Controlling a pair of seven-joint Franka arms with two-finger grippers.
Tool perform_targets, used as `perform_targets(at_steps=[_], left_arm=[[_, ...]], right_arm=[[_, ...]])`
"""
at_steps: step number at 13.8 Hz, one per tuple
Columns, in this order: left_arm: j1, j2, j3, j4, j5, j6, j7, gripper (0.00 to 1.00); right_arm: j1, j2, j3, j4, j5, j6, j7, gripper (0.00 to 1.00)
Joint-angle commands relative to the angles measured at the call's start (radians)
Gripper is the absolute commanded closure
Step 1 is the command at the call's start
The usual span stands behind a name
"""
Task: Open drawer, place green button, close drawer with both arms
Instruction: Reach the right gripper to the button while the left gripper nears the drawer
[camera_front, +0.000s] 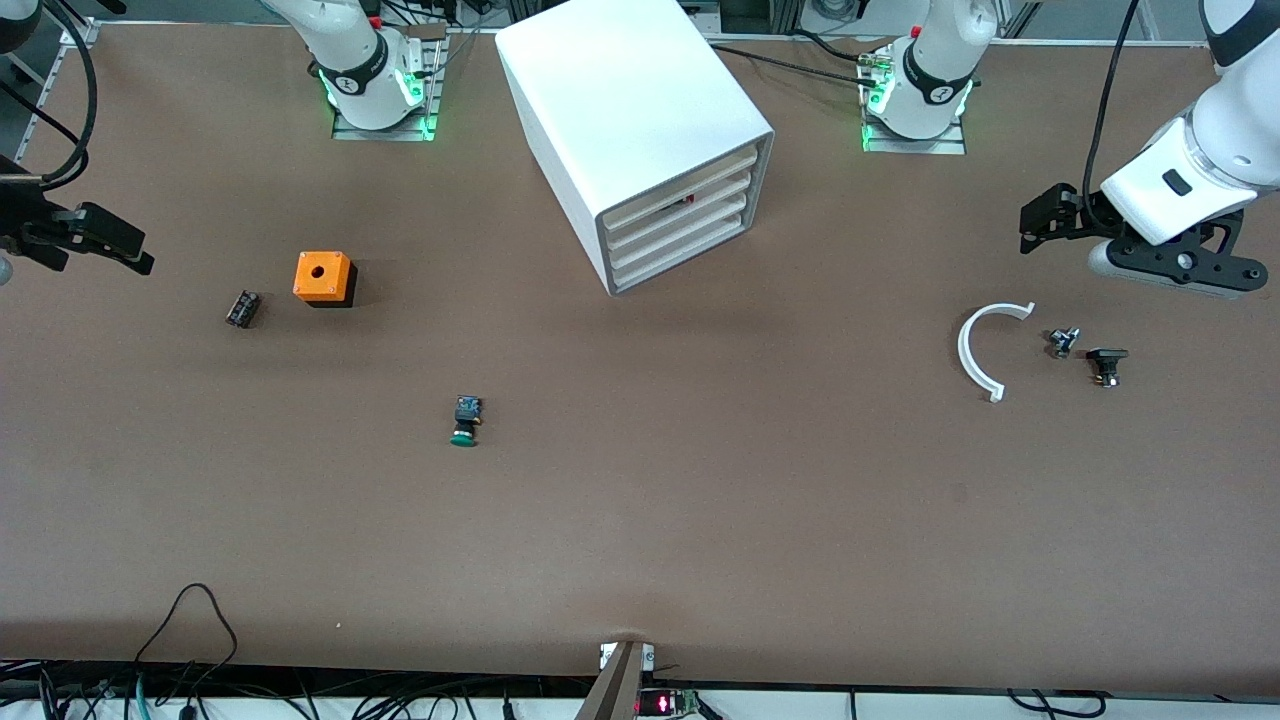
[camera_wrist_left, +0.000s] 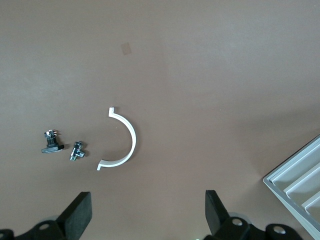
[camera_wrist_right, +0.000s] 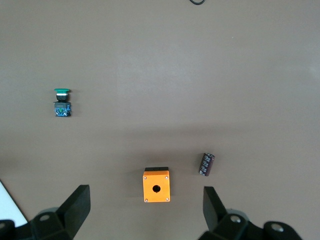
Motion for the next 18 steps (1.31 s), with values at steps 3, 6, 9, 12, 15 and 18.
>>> perform_targets(at_steps=[3,6,9,12,15,18], left_arm=[[0.000,0.023,0.001,0.040,0.018,-0.020,0.025,0.00],[0.003,0.041,0.011,0.058,0.007,-0.022,0.027,0.00],[0.000,0.075,-0.031,0.018,0.018,-0.023,0.022,0.00],[0.012,0.147,-0.050,-0.002,-0.002,-0.020,0.031,0.00],[0.017,0.198,-0.119,-0.061,-0.013,-0.012,0.034,0.00],[0.075,0.259,-0.234,-0.110,-0.118,0.042,0.001,0.00]], right_arm=[[0.009,0.056,0.014,0.003,-0.006,0.001,-0.019,0.00],[0.035,0.079,0.019,0.023,-0.007,-0.008,-0.021,0.00],[0.035,0.085,0.019,0.020,0.006,-0.001,-0.022,0.00],[0.060,0.137,0.021,0.023,0.026,0.005,-0.021,0.00],[0.084,0.206,0.021,0.023,0.030,0.071,-0.007,0.00],[0.094,0.264,0.021,0.022,0.031,0.142,-0.007,0.00]])
